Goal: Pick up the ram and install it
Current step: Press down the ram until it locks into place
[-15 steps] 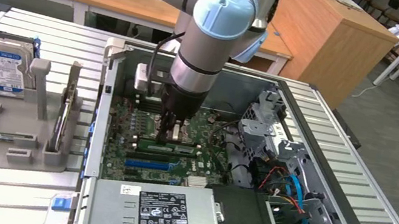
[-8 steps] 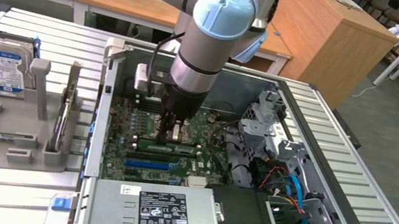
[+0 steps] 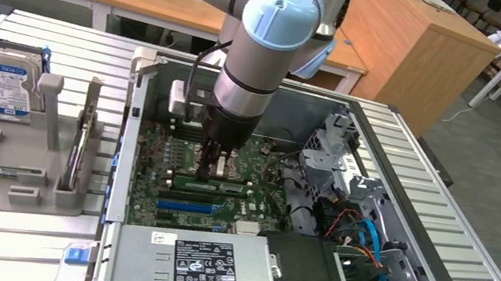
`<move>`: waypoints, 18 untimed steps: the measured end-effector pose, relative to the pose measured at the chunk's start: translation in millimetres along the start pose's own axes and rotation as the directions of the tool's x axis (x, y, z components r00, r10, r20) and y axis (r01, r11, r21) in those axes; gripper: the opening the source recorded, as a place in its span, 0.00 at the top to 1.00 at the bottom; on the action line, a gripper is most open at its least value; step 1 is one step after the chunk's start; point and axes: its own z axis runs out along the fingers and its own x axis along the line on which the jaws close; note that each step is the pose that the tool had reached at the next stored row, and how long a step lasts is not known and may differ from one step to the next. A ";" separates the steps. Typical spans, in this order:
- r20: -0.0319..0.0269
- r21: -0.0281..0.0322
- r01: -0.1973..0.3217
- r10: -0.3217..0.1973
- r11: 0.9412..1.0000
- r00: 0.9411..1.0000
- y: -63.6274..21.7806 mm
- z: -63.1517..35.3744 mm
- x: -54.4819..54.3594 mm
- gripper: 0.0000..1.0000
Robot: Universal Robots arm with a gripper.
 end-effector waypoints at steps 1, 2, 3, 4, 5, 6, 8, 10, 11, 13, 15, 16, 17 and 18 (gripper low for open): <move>0.000 0.000 0.000 0.000 1.000 1.000 0.0 0.2 0.0 0.89; 0.001 0.000 0.000 0.000 1.000 1.000 0.0 0.5 0.1 0.89; 0.001 0.000 0.000 0.000 1.000 1.000 0.0 0.6 0.1 0.89; 0.002 0.000 0.000 0.000 1.000 1.000 0.0 0.6 0.1 0.89; 0.002 0.001 0.000 0.000 1.000 1.000 0.0 0.6 0.1 0.89; 0.002 0.000 0.000 0.000 1.000 1.000 0.0 0.6 0.1 0.89; 0.002 0.001 0.000 0.000 1.000 1.000 0.0 0.6 0.1 0.89; 0.004 0.001 0.000 0.000 1.000 1.000 0.0 1.3 0.2 0.89; 0.004 0.001 0.000 0.000 1.000 1.000 0.0 1.4 0.2 0.89; 0.005 0.001 0.000 0.000 1.000 1.000 0.0 1.4 0.2 0.89; 0.005 0.002 0.000 0.000 1.000 1.000 0.0 1.5 0.2 0.89; 0.005 0.001 0.000 0.000 1.000 1.000 0.0 1.5 0.2 0.89; 0.005 0.002 0.000 0.000 1.000 1.000 0.0 1.6 0.2 0.89; 0.005 0.002 0.000 0.000 1.000 1.000 0.0 1.9 0.3 0.89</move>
